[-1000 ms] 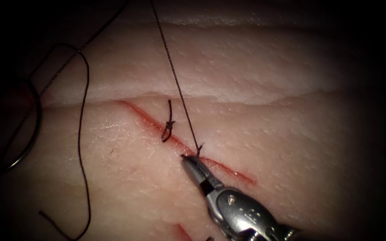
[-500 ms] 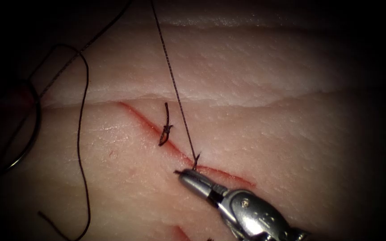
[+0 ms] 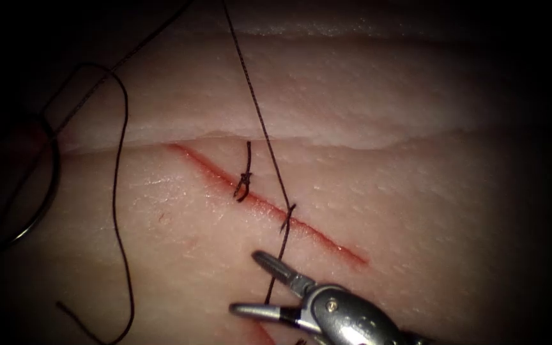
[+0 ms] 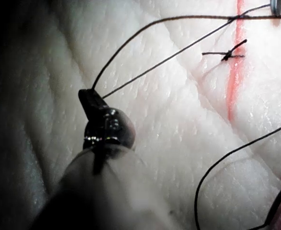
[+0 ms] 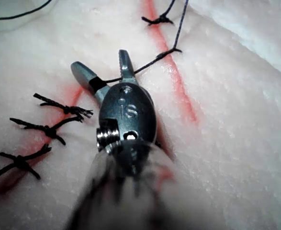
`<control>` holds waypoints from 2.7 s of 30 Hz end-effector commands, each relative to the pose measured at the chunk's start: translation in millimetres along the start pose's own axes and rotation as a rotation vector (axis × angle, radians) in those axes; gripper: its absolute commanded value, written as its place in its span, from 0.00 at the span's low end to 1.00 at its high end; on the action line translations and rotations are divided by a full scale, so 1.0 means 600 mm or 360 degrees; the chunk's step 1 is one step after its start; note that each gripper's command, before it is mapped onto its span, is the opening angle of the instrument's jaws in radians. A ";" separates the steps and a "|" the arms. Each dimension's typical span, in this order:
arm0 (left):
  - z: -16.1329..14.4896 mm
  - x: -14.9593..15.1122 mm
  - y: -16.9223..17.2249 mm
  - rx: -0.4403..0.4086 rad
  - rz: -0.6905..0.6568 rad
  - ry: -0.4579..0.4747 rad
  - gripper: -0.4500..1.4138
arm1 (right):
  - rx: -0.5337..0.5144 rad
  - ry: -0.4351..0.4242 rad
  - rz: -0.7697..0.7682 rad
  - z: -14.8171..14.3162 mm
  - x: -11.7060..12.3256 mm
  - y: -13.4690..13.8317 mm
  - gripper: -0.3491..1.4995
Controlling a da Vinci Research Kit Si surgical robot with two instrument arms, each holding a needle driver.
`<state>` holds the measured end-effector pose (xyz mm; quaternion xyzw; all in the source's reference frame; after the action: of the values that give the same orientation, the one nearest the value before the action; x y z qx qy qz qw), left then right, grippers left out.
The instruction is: Wound Closure
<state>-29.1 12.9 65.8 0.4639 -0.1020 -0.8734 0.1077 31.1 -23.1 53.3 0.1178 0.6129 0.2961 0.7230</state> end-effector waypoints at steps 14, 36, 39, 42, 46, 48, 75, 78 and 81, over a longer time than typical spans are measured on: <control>0.0015 0.0020 0.0008 0.0000 0.0001 0.0014 0.00 | 0.0040 -0.0022 -0.0280 0.0006 0.0046 -0.0012 0.99; -0.0029 0.0061 0.0054 -0.0016 -0.0009 0.0135 0.00 | -0.0035 -0.0150 -0.0624 -0.0087 0.0123 -0.0005 0.99; -0.0030 0.0065 0.0053 -0.0017 -0.0012 0.0142 0.00 | -0.0035 -0.0157 -0.0634 -0.0082 0.0115 -0.0008 0.99; -0.0029 0.0068 0.0057 -0.0014 -0.0019 0.0153 0.00 | -0.0038 -0.0156 -0.0639 -0.0080 0.0110 -0.0008 0.99; -0.0029 0.0070 0.0063 -0.0018 -0.0031 0.0165 0.00 | -0.0040 -0.0157 -0.0648 -0.0079 0.0110 -0.0007 0.99; -0.0030 0.0071 0.0067 -0.0021 -0.0036 0.0172 0.00 | -0.0040 -0.0157 -0.0656 -0.0079 0.0110 -0.0006 0.99; -0.0069 0.0101 0.0130 -0.0018 -0.0044 0.0228 0.00 | -0.0303 -0.0164 -0.0646 -0.0123 0.0115 0.0038 0.98; -0.0069 0.0103 0.0131 -0.0018 -0.0043 0.0229 0.00 | -0.0314 -0.0171 -0.0647 -0.0126 0.0114 0.0039 0.98; -0.0068 0.0103 0.0132 -0.0010 -0.0043 0.0238 0.00 | -0.0315 -0.0171 -0.0646 -0.0125 0.0115 0.0038 0.98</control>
<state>-27.6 2.9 60.3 0.5286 -0.0834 -0.8385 0.1025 22.9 -19.1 46.9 -0.0635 0.5513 0.1971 0.8082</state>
